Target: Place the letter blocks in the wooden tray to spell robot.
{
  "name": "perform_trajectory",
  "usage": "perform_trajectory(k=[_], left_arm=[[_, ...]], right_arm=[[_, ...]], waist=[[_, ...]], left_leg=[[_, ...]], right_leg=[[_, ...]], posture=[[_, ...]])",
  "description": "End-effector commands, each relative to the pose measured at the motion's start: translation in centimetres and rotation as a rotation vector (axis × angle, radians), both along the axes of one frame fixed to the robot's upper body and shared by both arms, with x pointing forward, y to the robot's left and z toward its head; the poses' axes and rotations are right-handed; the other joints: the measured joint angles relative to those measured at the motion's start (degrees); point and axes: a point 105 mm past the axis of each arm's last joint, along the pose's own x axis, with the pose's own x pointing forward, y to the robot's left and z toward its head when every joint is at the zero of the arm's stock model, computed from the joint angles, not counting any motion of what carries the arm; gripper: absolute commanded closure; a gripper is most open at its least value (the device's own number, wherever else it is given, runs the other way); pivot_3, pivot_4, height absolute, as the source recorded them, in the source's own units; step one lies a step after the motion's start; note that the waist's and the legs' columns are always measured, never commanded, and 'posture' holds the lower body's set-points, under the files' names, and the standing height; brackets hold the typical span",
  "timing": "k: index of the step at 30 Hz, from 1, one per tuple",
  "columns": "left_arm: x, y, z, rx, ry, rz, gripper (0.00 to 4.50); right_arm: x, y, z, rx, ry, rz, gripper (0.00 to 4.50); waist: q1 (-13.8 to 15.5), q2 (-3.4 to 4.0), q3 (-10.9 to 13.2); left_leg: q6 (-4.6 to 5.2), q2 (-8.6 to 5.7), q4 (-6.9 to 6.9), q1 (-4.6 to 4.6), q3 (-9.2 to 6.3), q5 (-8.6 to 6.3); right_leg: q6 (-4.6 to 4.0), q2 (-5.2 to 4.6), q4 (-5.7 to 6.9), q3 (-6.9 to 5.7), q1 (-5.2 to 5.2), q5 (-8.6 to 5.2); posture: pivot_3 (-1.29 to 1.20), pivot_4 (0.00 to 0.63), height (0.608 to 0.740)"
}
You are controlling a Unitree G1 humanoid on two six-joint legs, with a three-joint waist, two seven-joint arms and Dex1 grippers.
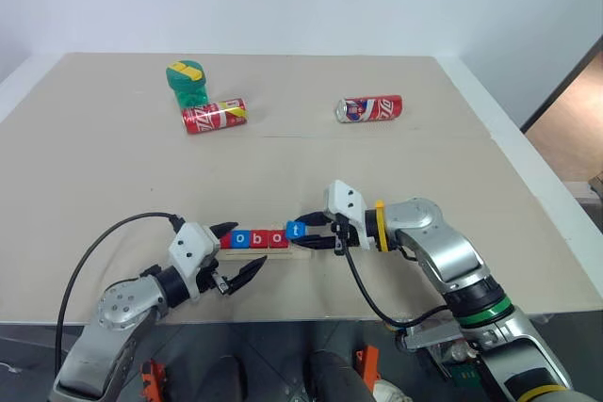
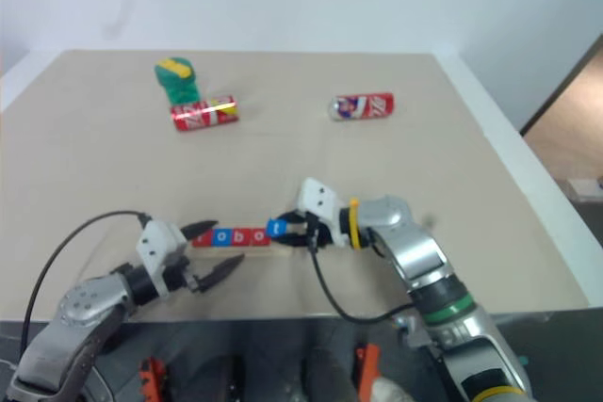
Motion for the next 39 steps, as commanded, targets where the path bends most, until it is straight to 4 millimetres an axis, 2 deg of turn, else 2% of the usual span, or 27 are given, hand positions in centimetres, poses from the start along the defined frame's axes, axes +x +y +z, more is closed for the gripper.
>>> perform_trajectory(k=[1, 8, 14, 27, 28, 35, 39], left_arm=[[-0.4, -0.2, 1.6, -0.016, -0.064, -0.011, 0.0], [-0.4, -0.4, 1.5, -0.014, -0.062, -0.014, 0.0], [-0.4, -0.7, 1.5, -0.011, -0.06, -0.019, 0.0], [-0.6, -1.1, 1.2, -0.005, -0.06, -0.027, 0.0], [-0.6, -1.1, 1.2, -0.005, -0.06, -0.028, 0.0], [-0.6, -1.3, 1.2, -0.011, -0.064, -0.043, 0.0], [-0.9, -1.8, 1.5, -0.034, -0.053, -0.092, 0.0]], right_arm=[[0.2, -0.4, -0.1, -0.023, -0.029, 0.009, 3.3], [0.3, -0.4, -0.5, -0.037, -0.029, 0.026, 3.3], [0.4, 0.5, -0.5, -0.028, -0.037, 0.042, 3.3], [0.5, 0.2, -1.3, -0.049, 0.008, 0.046, 3.3], [0.4, 0.3, -1.3, -0.047, 0.009, 0.047, 2.8], [0.0, 0.6, -0.6, -0.011, 0.04, 0.055, 2.8], [-0.4, 0.8, -0.2, -0.005, 0.056, 0.088, 1.48]], waist=[[0.0, 0.0, 0.0], [0.0, 0.0, 0.0], [0.0, 0.0, 0.0], [0.0, 0.0, 0.0], [0.0, 0.0, 0.0], [0.0, 0.0, 0.0], [0.0, 0.0, 0.0]], left_leg=[[0.0, 0.0, 0.01, 0.0, -0.01, 0.0], [0.0, -0.01, 0.02, 0.02, -0.01, 0.0], [0.0, -0.01, 0.01, 0.02, -0.01, 0.0], [0.0, -0.01, 0.02, 0.04, -0.01, 0.0], [0.0, -0.01, 0.02, 0.04, -0.01, 0.0], [0.0, -0.01, 0.02, 0.07, 0.0, 0.0], [0.0, -0.01, 0.01, 0.07, -0.01, 0.0]], right_leg=[[0.0, 0.0, 0.0, -0.01, 0.0, 0.01], [-0.05, 0.08, 0.0, -0.03, 0.0, 0.04], [-0.05, 0.08, 0.0, -0.02, 0.0, 0.04], [-0.05, 0.08, 0.01, -0.03, 0.01, 0.05], [-0.05, 0.08, 0.01, -0.03, 0.02, 0.05], [-0.04, 0.06, 0.0, -0.01, 0.05, 0.04], [-0.05, 0.07, 0.0, -0.02, 0.04, 0.03]], posture=[[0.0, 0.15, 0.74], [0.0, 0.15, 0.74], [0.0, 0.15, 0.74], [0.0, 0.15, 0.74], [0.0, 0.15, 0.74], [0.0, 0.15, 0.74], [0.0, 0.15, 0.74]])
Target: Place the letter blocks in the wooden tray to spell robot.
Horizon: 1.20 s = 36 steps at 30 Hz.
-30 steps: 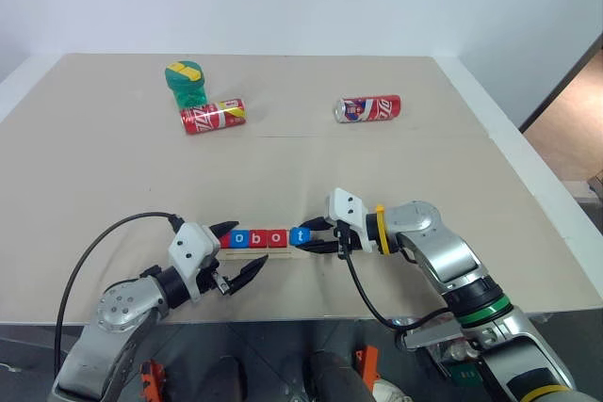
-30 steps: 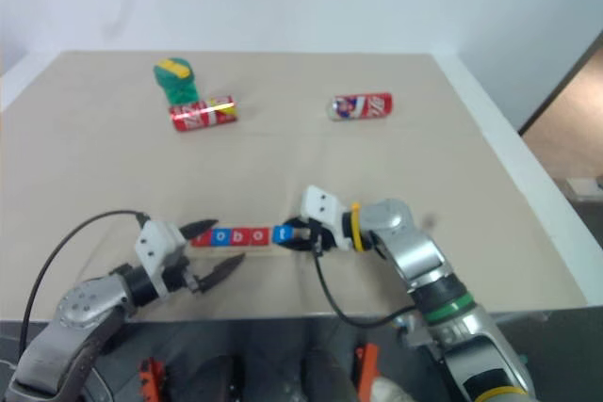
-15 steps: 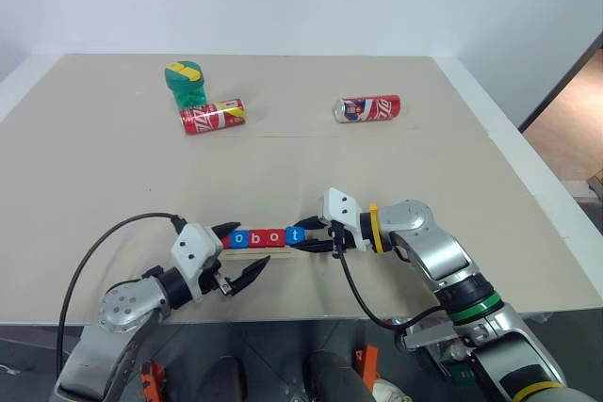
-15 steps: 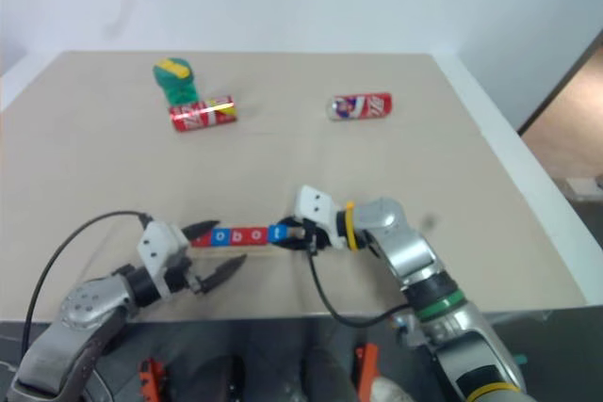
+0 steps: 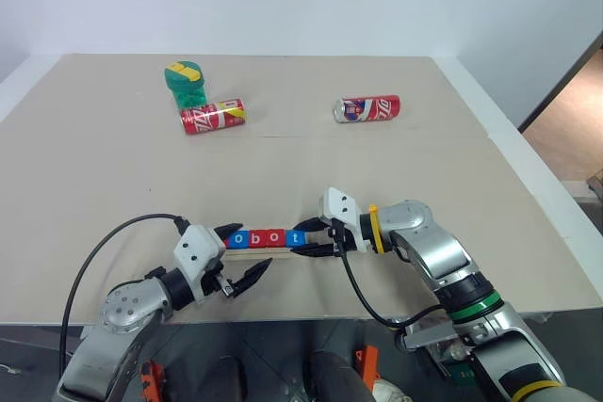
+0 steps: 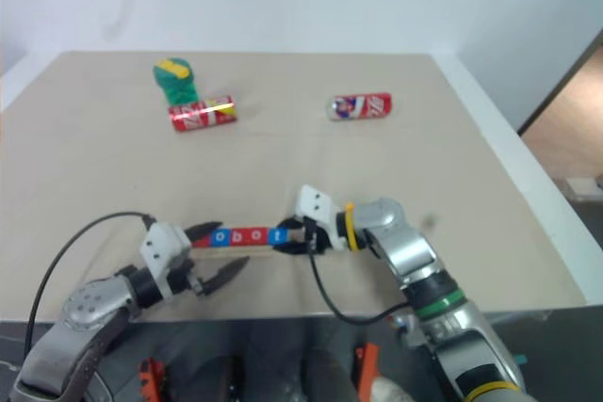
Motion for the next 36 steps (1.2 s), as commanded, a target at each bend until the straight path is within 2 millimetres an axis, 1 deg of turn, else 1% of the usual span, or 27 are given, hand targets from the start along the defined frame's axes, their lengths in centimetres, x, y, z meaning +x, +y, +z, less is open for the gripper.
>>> perform_trajectory(k=[1, 2, 3, 4, 7, 9, 13, 16, 18, 21, 22, 24, 25, 26, 28, 30, 31, 32, 36], left_arm=[[-0.7, -1.2, 1.5, -0.04, -0.043, -0.086, 0.0], [-0.7, -1.3, 1.5, -0.041, -0.042, -0.089, 0.0], [-0.7, -1.3, 1.5, -0.041, -0.041, -0.091, 0.0], [-0.7, -1.3, 1.5, -0.041, -0.041, -0.093, 0.0], [-0.7, -1.3, 1.5, -0.039, -0.04, -0.096, 0.0], [-0.8, -1.2, 1.4, -0.034, -0.038, -0.095, 0.0], [-0.9, -0.2, 1.5, -0.024, -0.045, -0.071, 0.0], [-0.9, 0.7, 1.8, -0.023, -0.047, -0.055, 0.0], [-1.0, 1.2, 1.8, -0.023, -0.041, -0.05, 0.0], [-1.1, 1.6, 1.8, -0.028, -0.027, -0.045, 0.0], [-1.1, 1.7, 1.8, -0.033, -0.023, -0.045, 0.0], [-1.2, 1.7, 1.9, -0.051, -0.01, -0.049, 0.0], [-1.3, 1.6, 1.8, -0.056, -0.002, -0.057, 0.0], [-1.3, 1.5, 1.8, -0.058, 0.003, -0.064, 0.0], [-1.3, 1.4, 1.8, -0.06, 0.008, -0.071, 0.0], [-1.3, 1.2, 1.8, -0.061, 0.01, -0.076, 0.0], [-1.3, 1.1, 1.8, -0.061, 0.01, -0.078, 0.0], [-1.3, 1.0, 1.8, -0.061, 0.01, -0.078, 0.0], [-1.2, 0.9, 1.7, -0.057, 0.009, -0.075, 0.0]], right_arm=[[-1.0, 0.6, 1.2, 0.026, 0.022, 0.063, 1.12], [-0.9, 0.6, 1.2, 0.028, 0.024, 0.061, 0.82], [-0.8, 0.6, 1.2, 0.029, 0.024, 0.054, 0.37], [-0.7, 0.6, 1.2, 0.028, 0.024, 0.05, 0.03], [-0.4, 0.6, 1.3, 0.029, 0.016, 0.043, 0.03], [-0.2, 0.6, 2.0, 0.056, 0.015, 0.026, 0.03], [-0.2, 0.1, 4.1, 0.127, 0.016, -0.002, 0.03], [-0.6, -0.6, 4.8, 0.164, 0.032, -0.037, 0.03], [-1.4, -1.1, 4.6, 0.174, 0.057, -0.046, 0.03], [-2.8, -1.5, 3.7, 0.165, 0.103, -0.053, 0.75], [-3.2, -1.5, 3.4, 0.161, 0.113, -0.051, 1.16], [-3.9, -1.4, 2.7, 0.15, 0.13, -0.043, 1.79], [-4.0, -1.2, 2.5, 0.15, 0.134, -0.046, 2.13], [-4.1, -1.1, 2.4, 0.151, 0.136, -0.052, 2.57], [-4.0, -0.9, 2.2, 0.148, 0.14, -0.061, 3.18], [-3.6, -0.6, 1.9, 0.142, 0.13, -0.072, 3.97], [-3.4, -0.5, 1.8, 0.135, 0.121, -0.079, 4.27], [-3.2, -0.4, 1.7, 0.128, 0.114, -0.084, 4.46], [-2.8, -0.1, 1.3, 0.113, 0.106, -0.079, 4.46]], waist=[[0.0, 0.0, 0.0], [0.0, 0.0, 0.0], [0.0, 0.0, 0.0], [0.0, 0.0, 0.0], [0.0, 0.0, 0.0], [0.0, 0.0, 0.0], [0.0, 0.0, 0.0], [0.0, 0.0, 0.0], [0.0, 0.0, 0.0], [0.0, 0.0, 0.0], [0.0, 0.0, 0.0], [0.0, 0.0, 0.0], [0.0, 0.0, 0.0], [-0.1, 0.01, 0.0], [-0.2, 0.0, 0.0], [-0.2, 0.0, 0.0], [-0.2, 0.0, 0.0], [-0.2, 0.0, 0.0], [-0.1, 0.0, 0.0]], left_leg=[[0.0, 0.01, 0.0, 0.0, -0.01, 0.0], [0.0, 0.01, 0.0, 0.0, 0.0, 0.0], [0.0, -0.01, 0.0, 0.0, 0.01, 0.0], [0.0, -0.01, 0.0, 0.0, 0.02, 0.0], [0.0, 0.0, 0.0, 0.0, 0.01, 0.0], [0.0, 0.0, 0.0, 0.0, 0.0, 0.0], [0.0, 0.01, 0.0, -0.02, 0.01, 0.0], [0.0, 0.02, 0.0, -0.06, -0.03, 0.0], [0.0, 0.02, 0.0, -0.06, -0.03, 0.0], [-0.03, 0.05, -0.03, -0.1, -0.06, -0.03], [-0.03, 0.05, -0.03, -0.1, -0.06, -0.04], [-0.04, 0.04, -0.02, -0.13, -0.04, -0.04], [-0.04, 0.04, -0.02, -0.13, -0.04, -0.04], [-0.04, 0.05, -0.01, -0.12, -0.04, -0.04], [-0.04, 0.04, 0.0, -0.1, 0.03, -0.04], [-0.03, 0.04, 0.03, -0.08, 0.0, -0.03], [-0.03, 0.03, 0.03, -0.08, 0.0, -0.03], [-0.03, 0.04, 0.03, -0.07, 0.01, -0.03], [-0.04, 0.03, 0.02, -0.09, 0.01, -0.03]], right_leg=[[-0.01, 0.01, 0.0, 0.0, 0.0, 0.01], [-0.01, 0.0, 0.0, 0.0, -0.01, 0.01], [-0.01, 0.0, 0.0, 0.0, -0.01, 0.01], [-0.01, 0.0, 0.0, 0.01, -0.01, 0.01], [-0.01, 0.01, 0.0, 0.0, -0.01, 0.01], [-0.01, 0.02, 0.0, -0.01, -0.02, 0.01], [-0.01, 0.0, 0.0, 0.01, -0.03, 0.01], [0.0, -0.01, 0.0, -0.02, -0.05, -0.01], [0.0, -0.01, 0.0, -0.01, -0.05, -0.01], [0.02, -0.06, 0.0, -0.04, -0.05, -0.11], [0.02, -0.06, 0.0, -0.03, -0.05, -0.11], [0.02, -0.07, 0.0, -0.02, -0.09, -0.11], [0.02, -0.06, 0.0, -0.02, -0.09, -0.11], [0.01, -0.06, 0.0, -0.02, -0.09, -0.1], [-0.06, -0.03, 0.0, 0.01, -0.12, -0.05], [-0.24, -0.01, 0.0, -0.03, -0.1, -0.12], [-0.25, 0.0, 0.0, -0.03, -0.1, -0.12], [-0.25, 0.01, 0.0, -0.02, -0.1, -0.12], [-0.18, 0.0, 0.0, -0.01, -0.1, -0.12]], posture=[[0.0, 0.15, 0.74], [0.0, 0.15, 0.74], [0.0, 0.15, 0.74], [0.0, 0.15, 0.74], [0.0, 0.15, 0.74], [0.0, 0.15, 0.74], [0.0, 0.15, 0.74], [0.0, 0.15, 0.74], [0.0, 0.15, 0.74], [0.0, 0.15, 0.74], [0.0, 0.15, 0.74], [0.0, 0.15, 0.74], [0.0, 0.15, 0.74], [0.0, 0.15, 0.74], [0.0, 0.15, 0.74], [0.0, 0.15, 0.74], [0.0, 0.15, 0.74], [0.0, 0.15, 0.74], [0.0, 0.15, 0.74]])
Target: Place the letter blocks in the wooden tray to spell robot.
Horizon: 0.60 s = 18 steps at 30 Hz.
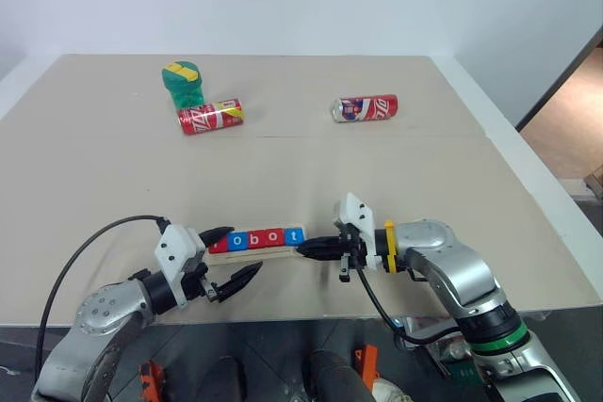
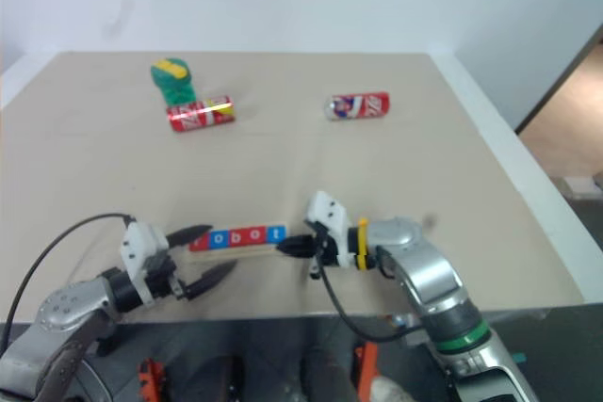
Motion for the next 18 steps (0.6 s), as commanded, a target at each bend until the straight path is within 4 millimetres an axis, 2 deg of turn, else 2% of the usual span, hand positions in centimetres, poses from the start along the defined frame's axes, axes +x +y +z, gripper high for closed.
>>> perform_trajectory(k=[1, 7, 15, 17, 18], left_arm=[[-0.2, -0.5, 0.9, 0.003, -0.039, -0.017, 0.0], [-0.4, -0.7, 0.6, 0.006, -0.034, -0.01, 0.0], [-0.5, -0.8, 0.5, 0.006, -0.033, -0.002, 0.0], [0.2, 0.3, 1.0, -0.025, -0.033, 0.066, 0.0], [1.1, 1.9, 1.6, -0.036, -0.042, 0.138, 0.0]], right_arm=[[0.5, 0.4, 0.7, -0.001, -0.053, 0.01, 4.46], [1.3, 0.8, 0.6, -0.006, -0.085, 0.01, 4.46], [1.8, 1.5, 1.7, 0.034, -0.101, 0.007, 4.46], [1.8, 1.0, 2.5, 0.046, -0.107, 0.003, 4.46], [2.2, 0.2, 3.3, 0.062, -0.11, -0.018, 4.22]], waist=[[0.0, 0.0, 0.0], [0.0, 0.0, 0.0], [0.0, 0.0, 0.0], [0.0, 0.0, 0.0], [0.0, -0.01, 0.0]], left_leg=[[0.0, 0.0, 0.0, -0.02, 0.0, 0.0], [-0.01, -0.01, -0.01, -0.04, -0.01, -0.01], [-0.01, -0.01, -0.01, -0.04, -0.02, -0.01], [-0.01, 0.0, -0.01, -0.04, -0.01, -0.01], [-0.01, 0.01, -0.01, -0.05, -0.01, -0.01]], right_leg=[[0.04, -0.01, 0.0, 0.0, 0.0, 0.0], [0.16, -0.01, -0.01, 0.01, -0.02, 0.06], [0.14, 0.0, 0.0, -0.02, -0.02, 0.08], [0.16, -0.02, 0.0, 0.0, -0.02, 0.06], [0.16, -0.02, 0.0, 0.01, -0.02, 0.06]], posture=[[0.0, 0.15, 0.74], [0.0, 0.15, 0.74], [0.0, 0.15, 0.74], [0.0, 0.15, 0.74], [0.0, 0.15, 0.74]])
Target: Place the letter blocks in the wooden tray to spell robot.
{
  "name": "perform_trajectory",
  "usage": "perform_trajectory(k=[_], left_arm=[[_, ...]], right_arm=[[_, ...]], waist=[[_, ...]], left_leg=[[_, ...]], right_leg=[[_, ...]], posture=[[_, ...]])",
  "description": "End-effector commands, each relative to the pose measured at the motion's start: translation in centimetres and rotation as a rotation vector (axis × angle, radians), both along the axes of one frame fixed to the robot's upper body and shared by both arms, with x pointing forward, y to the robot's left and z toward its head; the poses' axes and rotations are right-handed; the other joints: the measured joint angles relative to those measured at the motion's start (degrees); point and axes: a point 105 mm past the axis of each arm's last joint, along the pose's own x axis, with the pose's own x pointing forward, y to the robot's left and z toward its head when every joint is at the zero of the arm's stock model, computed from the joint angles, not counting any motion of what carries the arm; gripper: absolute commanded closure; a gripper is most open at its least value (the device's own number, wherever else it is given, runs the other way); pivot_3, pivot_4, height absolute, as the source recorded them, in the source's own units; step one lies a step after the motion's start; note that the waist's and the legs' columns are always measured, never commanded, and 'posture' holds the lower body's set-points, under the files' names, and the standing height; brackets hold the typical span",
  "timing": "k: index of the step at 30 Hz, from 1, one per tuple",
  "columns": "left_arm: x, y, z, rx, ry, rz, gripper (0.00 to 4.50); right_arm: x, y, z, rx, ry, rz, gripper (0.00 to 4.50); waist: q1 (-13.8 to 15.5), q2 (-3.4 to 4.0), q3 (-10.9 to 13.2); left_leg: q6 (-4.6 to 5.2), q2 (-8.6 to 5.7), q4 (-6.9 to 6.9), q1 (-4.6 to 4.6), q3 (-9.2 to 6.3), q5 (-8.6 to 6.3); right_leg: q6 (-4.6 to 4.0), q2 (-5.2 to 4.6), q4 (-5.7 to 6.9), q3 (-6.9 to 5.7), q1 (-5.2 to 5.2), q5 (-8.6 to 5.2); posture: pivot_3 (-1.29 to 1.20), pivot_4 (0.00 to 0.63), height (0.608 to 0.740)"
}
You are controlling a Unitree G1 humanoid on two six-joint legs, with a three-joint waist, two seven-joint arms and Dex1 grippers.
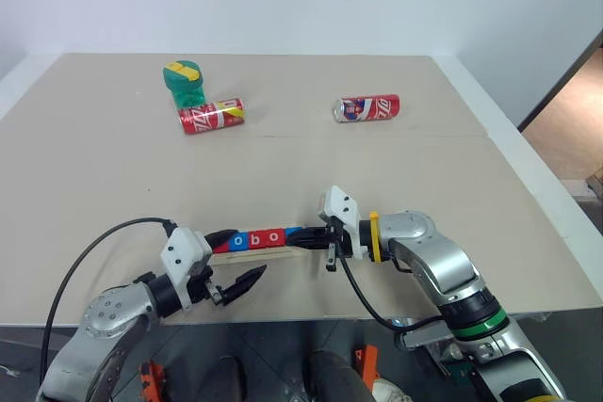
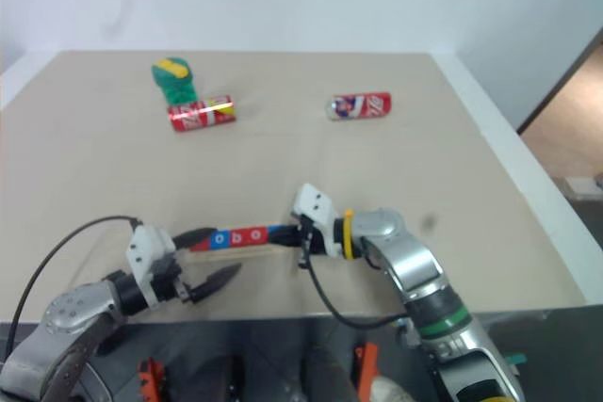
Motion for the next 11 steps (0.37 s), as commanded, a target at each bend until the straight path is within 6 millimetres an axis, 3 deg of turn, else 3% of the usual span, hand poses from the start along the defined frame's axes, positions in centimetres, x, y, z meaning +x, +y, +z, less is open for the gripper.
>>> perform_trajectory(k=[1, 5, 9, 11], left_arm=[[1.9, 4.0, 2.4, -0.04, -0.059, 0.187, 0.0], [4.6, 11.3, 3.7, 0.019, -0.066, 0.415, 0.0], [5.7, 15.6, 4.5, 0.082, -0.096, 0.498, 0.0], [6.0, 16.1, 4.4, 0.129, -0.111, 0.498, 0.0]], right_arm=[[1.1, -2.0, 3.7, 0.074, -0.049, -0.049, 3.92], [4.2, -7.6, 6.2, 0.119, -0.071, -0.187, 2.61], [4.8, -11.4, 5.6, 0.08, -0.072, -0.202, 1.22], [4.8, -12.1, 5.1, 0.065, -0.08, -0.199, 0.47]], waist=[[0.0, -0.03, 0.0], [0.0, -0.02, 0.1], [0.0, -0.1, 0.1], [0.0, -0.11, 0.1]], left_leg=[[0.0, 0.02, 0.0, 0.0, -0.01, 0.0], [0.08, -0.03, 0.06, 0.0, -0.06, 0.06], [0.08, -0.07, 0.04, 0.1, -0.01, 0.03], [0.05, -0.04, -0.01, 0.03, 0.01, -0.02]], right_leg=[[0.01, -0.01, 0.0, -0.01, 0.0, 0.0], [-0.08, 0.05, 0.02, -0.14, -0.01, 0.12], [-0.31, -0.01, -0.04, -0.17, 0.13, -0.14], [-0.24, 0.0, -0.07, -0.17, 0.05, -0.11]], posture=[[0.0, 0.15, 0.74], [0.0, 0.15, 0.74], [0.0, 0.15, 0.74], [0.0, 0.15, 0.74]])
